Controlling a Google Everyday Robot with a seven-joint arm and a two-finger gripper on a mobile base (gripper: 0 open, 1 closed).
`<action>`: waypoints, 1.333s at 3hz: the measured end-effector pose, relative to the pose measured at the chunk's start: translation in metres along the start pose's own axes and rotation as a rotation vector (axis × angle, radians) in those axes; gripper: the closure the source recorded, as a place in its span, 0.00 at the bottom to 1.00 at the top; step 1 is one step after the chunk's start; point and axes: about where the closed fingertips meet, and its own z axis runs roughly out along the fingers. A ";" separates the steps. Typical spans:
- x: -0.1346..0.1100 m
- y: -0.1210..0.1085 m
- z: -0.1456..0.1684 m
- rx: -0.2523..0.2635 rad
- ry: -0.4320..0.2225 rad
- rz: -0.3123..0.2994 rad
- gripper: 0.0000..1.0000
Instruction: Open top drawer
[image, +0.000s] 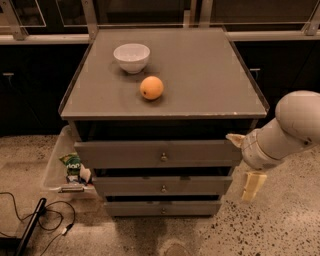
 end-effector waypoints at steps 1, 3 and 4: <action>0.010 -0.028 0.020 0.060 -0.057 -0.042 0.00; 0.002 -0.037 0.037 0.054 -0.082 -0.054 0.00; -0.013 -0.050 0.057 0.053 -0.136 -0.096 0.00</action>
Offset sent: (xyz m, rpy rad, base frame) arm 0.0269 -0.0061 -0.0120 0.0398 -0.0629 0.0204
